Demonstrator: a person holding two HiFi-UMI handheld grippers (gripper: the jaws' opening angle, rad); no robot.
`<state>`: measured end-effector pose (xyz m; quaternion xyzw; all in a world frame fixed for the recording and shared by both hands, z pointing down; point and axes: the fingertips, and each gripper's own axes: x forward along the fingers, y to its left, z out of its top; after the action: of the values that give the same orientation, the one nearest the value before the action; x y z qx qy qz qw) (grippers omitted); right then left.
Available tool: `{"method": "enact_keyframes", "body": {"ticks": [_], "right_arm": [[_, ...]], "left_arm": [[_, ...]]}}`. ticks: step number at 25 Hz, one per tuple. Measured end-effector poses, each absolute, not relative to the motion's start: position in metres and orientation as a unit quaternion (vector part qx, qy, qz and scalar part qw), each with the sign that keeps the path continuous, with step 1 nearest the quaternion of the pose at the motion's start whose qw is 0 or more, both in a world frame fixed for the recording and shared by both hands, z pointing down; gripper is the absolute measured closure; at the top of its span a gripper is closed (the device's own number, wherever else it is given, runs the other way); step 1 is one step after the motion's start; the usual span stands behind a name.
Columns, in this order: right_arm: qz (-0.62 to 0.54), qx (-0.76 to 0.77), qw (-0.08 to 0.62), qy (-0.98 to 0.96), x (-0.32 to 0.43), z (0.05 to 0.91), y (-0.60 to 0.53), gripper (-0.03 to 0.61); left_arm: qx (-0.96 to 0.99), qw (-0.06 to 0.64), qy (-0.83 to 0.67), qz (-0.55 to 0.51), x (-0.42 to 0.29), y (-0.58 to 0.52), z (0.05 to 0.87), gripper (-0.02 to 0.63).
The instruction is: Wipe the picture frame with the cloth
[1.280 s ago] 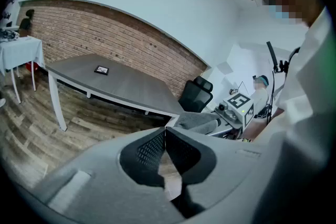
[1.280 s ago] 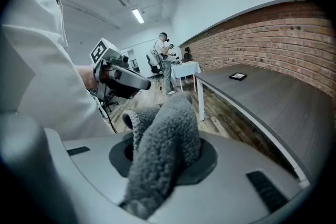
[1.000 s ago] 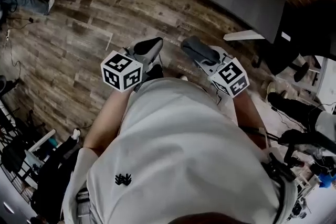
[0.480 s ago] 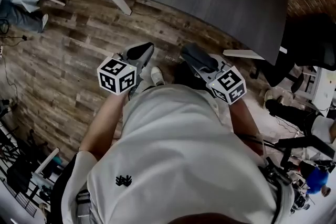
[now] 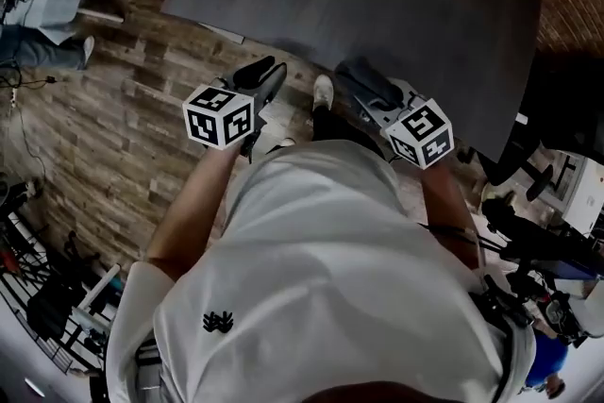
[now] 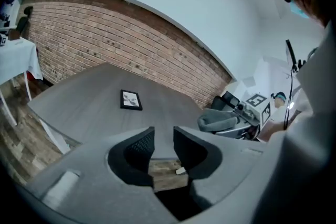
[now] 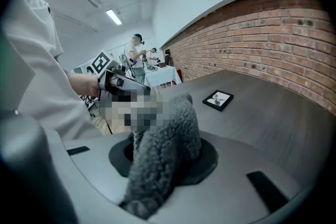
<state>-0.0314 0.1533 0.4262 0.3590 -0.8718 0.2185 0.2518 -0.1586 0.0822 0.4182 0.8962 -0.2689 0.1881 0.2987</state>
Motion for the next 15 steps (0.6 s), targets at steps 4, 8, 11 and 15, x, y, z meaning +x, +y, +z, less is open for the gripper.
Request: {"method": "enact_keyframes", "body": {"ticks": [4,8,11,15], "right_arm": [[0.198,0.357,0.241,-0.88,-0.003,0.418,0.087,0.489],[0.208,0.345,0.245,-0.882,0.021,0.433,0.052,0.488],[0.228,0.344,0.241,-0.879,0.035,0.444,0.041,0.488],[0.243,0.351,0.238,-0.872,0.047,0.458,0.022,0.485]], "left_arm": [[0.89,0.279,-0.292,0.21,-0.134,0.006,0.42,0.508],[0.874,0.293,-0.317,0.223,-0.115,-0.048,0.439,0.508],[0.864,0.303,-0.321,0.243,-0.098,-0.079,0.462,0.508],[0.845,0.318,-0.344,0.258,-0.089,-0.133,0.501,0.508]]}}
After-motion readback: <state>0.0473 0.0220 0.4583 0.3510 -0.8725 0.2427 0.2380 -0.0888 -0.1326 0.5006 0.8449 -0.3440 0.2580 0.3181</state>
